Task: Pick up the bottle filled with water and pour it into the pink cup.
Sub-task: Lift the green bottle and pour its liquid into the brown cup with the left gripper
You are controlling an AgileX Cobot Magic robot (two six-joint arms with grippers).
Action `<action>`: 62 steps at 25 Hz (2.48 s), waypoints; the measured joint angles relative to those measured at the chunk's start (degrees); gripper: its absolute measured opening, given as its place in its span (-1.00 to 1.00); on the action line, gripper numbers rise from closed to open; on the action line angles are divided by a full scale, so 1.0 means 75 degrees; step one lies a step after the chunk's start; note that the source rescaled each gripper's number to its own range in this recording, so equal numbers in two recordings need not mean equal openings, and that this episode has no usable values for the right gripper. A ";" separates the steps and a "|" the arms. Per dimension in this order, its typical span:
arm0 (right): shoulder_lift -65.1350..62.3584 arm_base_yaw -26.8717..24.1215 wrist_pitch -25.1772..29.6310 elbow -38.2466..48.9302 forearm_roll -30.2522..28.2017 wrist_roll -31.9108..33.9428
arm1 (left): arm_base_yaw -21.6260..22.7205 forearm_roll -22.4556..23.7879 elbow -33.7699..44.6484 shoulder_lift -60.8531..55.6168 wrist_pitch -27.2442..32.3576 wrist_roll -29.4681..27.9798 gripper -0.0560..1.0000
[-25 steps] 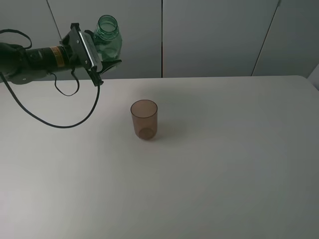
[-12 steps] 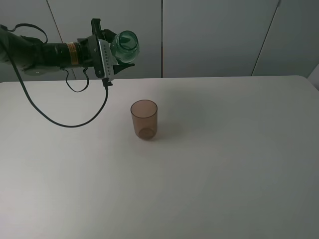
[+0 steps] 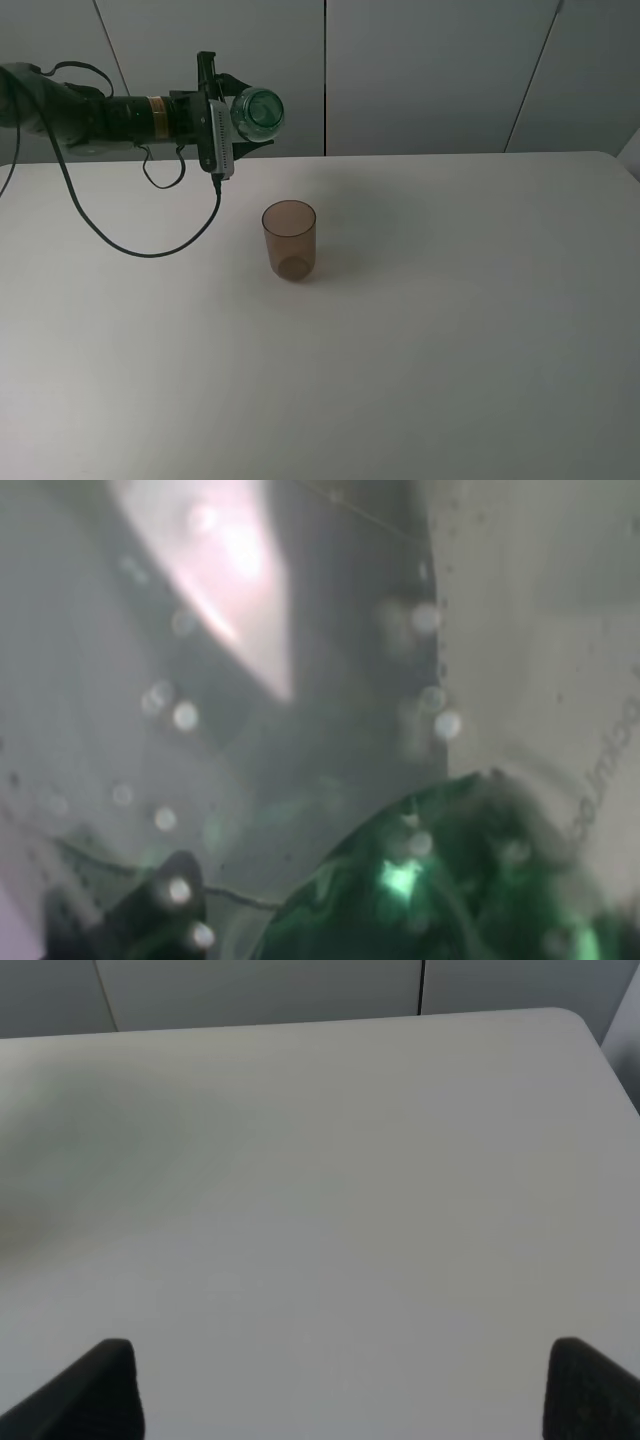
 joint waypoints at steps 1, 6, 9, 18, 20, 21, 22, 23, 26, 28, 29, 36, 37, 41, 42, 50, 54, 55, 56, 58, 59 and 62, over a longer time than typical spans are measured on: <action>0.0000 0.0000 0.0000 0.0000 0.0000 0.0000 | 0.0000 0.0041 -0.0058 0.0063 0.0000 0.0037 -0.05; 0.0000 0.0000 0.0000 0.0000 0.0000 0.0000 | 0.0013 0.0299 -0.0343 0.0291 0.0000 0.0086 -0.05; 0.0000 0.0000 0.0000 0.0000 0.0000 0.0000 | 0.0013 0.0453 -0.0532 0.0394 -0.0059 0.0156 -0.05; 0.0000 0.0000 0.0000 0.0000 0.0000 0.0000 | 0.0013 0.0566 -0.0791 0.0825 -0.0327 0.0523 -0.05; 0.0000 0.0000 0.0000 0.0000 0.0000 0.0000 | 0.0013 0.0604 -0.0800 0.0836 -0.0342 0.0634 -0.05; 0.0000 0.0000 0.0000 0.0000 0.0000 0.0000 | 0.0013 0.0623 -0.0809 0.0836 -0.0356 0.0668 -0.05; 0.0000 0.0000 0.0000 0.0000 0.0000 0.0000 | 0.0013 0.0661 -0.0828 0.0836 -0.0373 0.0698 -0.05; 0.0000 0.0000 0.0000 0.0000 0.0000 0.0000 | 0.0013 0.0675 -0.0856 0.0836 -0.0373 0.0758 -0.05; 0.0000 0.0000 0.0000 0.0000 0.0000 0.0000 | 0.0013 0.0737 -0.0869 0.0836 -0.0373 0.0870 -0.05; 0.0000 0.0000 0.0000 0.0000 0.0000 0.0000 | 0.0013 0.0755 -0.0880 0.0836 -0.0388 0.0966 -0.05; 0.0000 0.0000 0.0000 0.0000 0.0000 0.0000 | 0.0013 0.0773 -0.0880 0.0836 -0.0388 0.1008 -0.05; 0.0000 0.0000 0.0000 0.0000 0.0000 0.0000 | -0.0074 0.0914 -0.0880 0.0836 -0.0272 0.1327 -0.05; 0.0000 0.0000 0.0000 0.0000 0.0000 0.0000 | -0.0108 0.0925 -0.0880 0.0836 -0.0272 0.1379 -0.05; 0.0000 0.0000 0.0000 0.0000 0.0000 0.0000 | -0.0218 0.0957 -0.0900 0.0836 -0.0213 0.1488 -0.05; 0.0000 0.0000 0.0000 0.0000 0.0000 0.0000 | -0.0225 0.0970 -0.0917 0.0836 -0.0195 0.1558 -0.05; 0.0000 0.0000 0.0000 0.0000 0.0000 0.0000 | -0.0308 0.1143 -0.1026 0.0836 0.0066 0.1810 -0.05; 0.0000 0.0000 0.0000 0.0000 0.0000 0.0000 | -0.0308 0.1143 -0.1039 0.0836 0.0246 0.2027 -0.05; 0.0000 0.0000 0.0000 0.0000 0.0000 0.0000 | -0.0308 0.1150 -0.1053 0.0836 0.0256 0.2046 -0.05; 0.0000 0.0000 0.0000 0.0000 0.0000 0.0000 | -0.0308 0.1150 -0.1069 0.0836 0.0294 0.2082 -0.05; 0.0000 0.0000 0.0000 0.0000 0.0000 0.0000 | -0.0320 0.1163 -0.1082 0.0836 0.0295 0.2172 -0.05; 0.0000 0.0000 0.0000 0.0000 0.0000 0.0000 | -0.0326 0.1170 -0.1100 0.0836 0.0306 0.2217 -0.05; 0.0000 0.0000 0.0000 0.0000 0.0000 0.0000 | -0.0356 0.1182 -0.1100 0.0836 0.0325 0.2281 -0.05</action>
